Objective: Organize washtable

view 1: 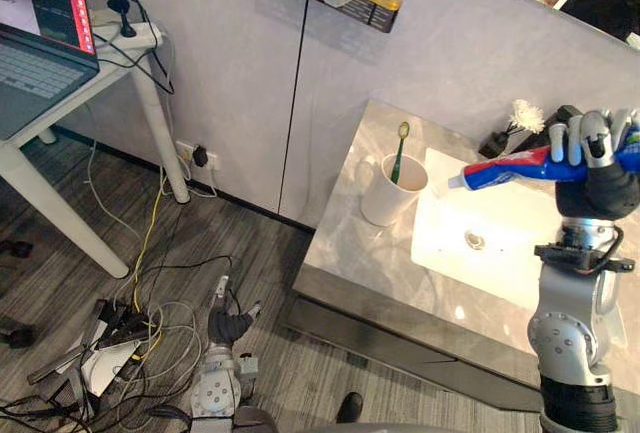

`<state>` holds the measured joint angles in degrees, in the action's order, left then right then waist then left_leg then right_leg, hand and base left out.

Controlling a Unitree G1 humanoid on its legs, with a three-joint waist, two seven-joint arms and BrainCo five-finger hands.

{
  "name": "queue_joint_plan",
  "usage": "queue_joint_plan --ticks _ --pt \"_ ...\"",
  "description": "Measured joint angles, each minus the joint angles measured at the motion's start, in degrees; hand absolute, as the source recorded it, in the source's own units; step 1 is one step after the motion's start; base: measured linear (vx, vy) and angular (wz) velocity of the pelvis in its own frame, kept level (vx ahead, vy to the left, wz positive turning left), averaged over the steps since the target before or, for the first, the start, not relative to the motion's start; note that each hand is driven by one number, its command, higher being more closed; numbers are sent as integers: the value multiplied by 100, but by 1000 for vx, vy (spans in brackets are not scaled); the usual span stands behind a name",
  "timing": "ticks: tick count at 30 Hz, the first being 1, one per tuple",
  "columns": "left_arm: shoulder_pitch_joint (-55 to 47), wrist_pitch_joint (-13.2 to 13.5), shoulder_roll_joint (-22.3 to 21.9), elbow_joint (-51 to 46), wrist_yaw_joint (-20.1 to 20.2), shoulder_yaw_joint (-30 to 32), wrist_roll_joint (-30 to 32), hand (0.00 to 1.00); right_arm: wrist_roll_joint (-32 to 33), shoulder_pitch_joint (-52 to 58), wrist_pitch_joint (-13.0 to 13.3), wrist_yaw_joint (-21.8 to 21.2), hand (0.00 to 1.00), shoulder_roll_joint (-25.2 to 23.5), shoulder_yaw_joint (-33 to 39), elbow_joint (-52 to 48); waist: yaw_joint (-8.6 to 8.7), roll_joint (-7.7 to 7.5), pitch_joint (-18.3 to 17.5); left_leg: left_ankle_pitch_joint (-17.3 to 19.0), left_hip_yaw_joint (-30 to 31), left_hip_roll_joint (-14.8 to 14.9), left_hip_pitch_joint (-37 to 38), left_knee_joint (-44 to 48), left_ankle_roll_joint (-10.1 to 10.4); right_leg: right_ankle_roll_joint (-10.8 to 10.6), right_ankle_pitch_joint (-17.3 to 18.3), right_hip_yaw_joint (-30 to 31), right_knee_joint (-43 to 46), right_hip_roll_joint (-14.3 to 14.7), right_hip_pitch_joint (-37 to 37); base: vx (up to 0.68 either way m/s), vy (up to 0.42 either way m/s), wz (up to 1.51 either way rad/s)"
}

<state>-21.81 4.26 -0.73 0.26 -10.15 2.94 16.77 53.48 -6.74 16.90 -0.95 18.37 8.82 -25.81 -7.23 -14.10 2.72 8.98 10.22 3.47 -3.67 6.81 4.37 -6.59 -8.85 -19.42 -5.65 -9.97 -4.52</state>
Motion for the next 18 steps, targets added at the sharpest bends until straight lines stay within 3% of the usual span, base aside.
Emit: queue_joint_plan --ticks 8,13,18 --pt "92 -12 90 756 -27 120 204 0 -14 -913 62 340 100 58 -3 558 -26 -8 -6 0 6 0 -25 0 0 8 -5 -6 0 0 -20 -1 -3 0" --pt "85 -27 97 887 -130 190 193 0 -34 -1159 74 475 100 161 -104 898 -133 -22 -3 -1 64 -3 -91 9 0 7 -5 -68 0 -5 -43 1 -13 6" --pt "57 -28 98 889 -144 229 189 0 -200 -1213 67 475 100 295 -277 981 -162 -166 26 -3 101 -11 -207 23 2 7 -5 -102 0 -12 -123 -8 -11 4"
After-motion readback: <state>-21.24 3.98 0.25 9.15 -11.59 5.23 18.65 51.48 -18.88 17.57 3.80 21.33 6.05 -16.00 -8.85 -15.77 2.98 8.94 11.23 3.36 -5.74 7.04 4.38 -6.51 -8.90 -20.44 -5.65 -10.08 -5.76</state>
